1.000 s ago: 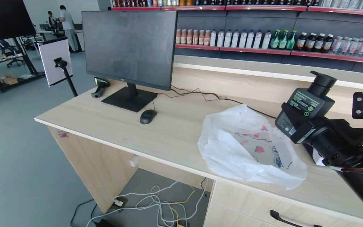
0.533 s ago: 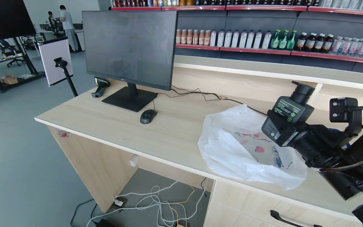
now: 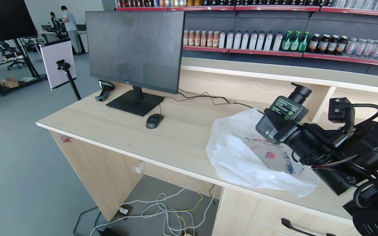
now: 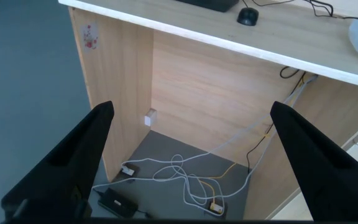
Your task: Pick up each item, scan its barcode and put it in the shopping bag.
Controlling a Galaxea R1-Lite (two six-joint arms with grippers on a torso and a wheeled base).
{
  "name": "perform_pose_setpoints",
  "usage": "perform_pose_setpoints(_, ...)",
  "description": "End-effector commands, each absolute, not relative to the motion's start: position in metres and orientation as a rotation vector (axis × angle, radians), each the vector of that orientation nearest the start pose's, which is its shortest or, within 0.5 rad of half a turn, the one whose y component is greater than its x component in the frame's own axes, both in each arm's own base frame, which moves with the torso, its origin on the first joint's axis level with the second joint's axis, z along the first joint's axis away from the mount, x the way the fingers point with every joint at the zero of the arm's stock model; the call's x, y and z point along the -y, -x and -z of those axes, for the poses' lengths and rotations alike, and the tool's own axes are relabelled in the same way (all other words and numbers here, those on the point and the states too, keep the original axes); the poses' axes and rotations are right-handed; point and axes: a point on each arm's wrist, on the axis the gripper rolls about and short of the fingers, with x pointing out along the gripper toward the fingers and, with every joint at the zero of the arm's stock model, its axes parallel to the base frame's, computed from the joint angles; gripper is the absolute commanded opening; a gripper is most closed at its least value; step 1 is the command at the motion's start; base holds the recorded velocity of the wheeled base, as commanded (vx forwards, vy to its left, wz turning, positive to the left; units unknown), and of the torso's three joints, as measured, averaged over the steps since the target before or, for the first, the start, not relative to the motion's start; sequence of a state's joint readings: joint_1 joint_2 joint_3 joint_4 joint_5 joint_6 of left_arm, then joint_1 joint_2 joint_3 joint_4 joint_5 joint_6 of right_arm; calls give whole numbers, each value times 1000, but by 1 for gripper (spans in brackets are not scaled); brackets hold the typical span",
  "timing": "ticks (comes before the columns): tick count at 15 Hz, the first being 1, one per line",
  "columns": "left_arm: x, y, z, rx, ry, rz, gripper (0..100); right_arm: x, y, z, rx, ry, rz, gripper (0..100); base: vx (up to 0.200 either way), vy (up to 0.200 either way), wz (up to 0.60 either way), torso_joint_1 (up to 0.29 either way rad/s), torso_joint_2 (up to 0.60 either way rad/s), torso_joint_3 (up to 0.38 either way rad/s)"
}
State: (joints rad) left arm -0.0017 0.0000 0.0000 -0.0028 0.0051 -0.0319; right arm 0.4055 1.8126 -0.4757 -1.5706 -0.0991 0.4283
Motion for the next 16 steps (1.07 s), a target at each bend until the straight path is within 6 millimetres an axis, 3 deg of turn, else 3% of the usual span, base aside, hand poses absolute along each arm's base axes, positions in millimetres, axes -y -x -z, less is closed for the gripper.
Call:
perform_pose_setpoints(1, 0, 23, -76, 3, 32, -3, 100, -118, -272, -154, 128, -540, -344, 0, 0, 0, 0, 0, 0, 0)
perform_pose_setpoints(3, 0, 23, -76, 3, 31, -5, 100, -126, -269, -147, 70, -672, -372, 0, 0, 0, 0, 0, 0, 0)
perform_pose_setpoints(6, 0, 23, -77, 11, 29, -4, 100, -129, -275, -125, -14, -731, -347, 0, 0, 0, 0, 0, 0, 0)
perform_pose_setpoints(9, 0, 23, -77, 11, 25, -4, 100, -130, -277, -100, -104, -731, -313, 0, 0, 0, 0, 0, 0, 0)
perform_pose_setpoints(16, 0, 23, -76, 9, 28, -4, 100, -138, -286, -74, -148, -723, -220, 0, 0, 0, 0, 0, 0, 0)
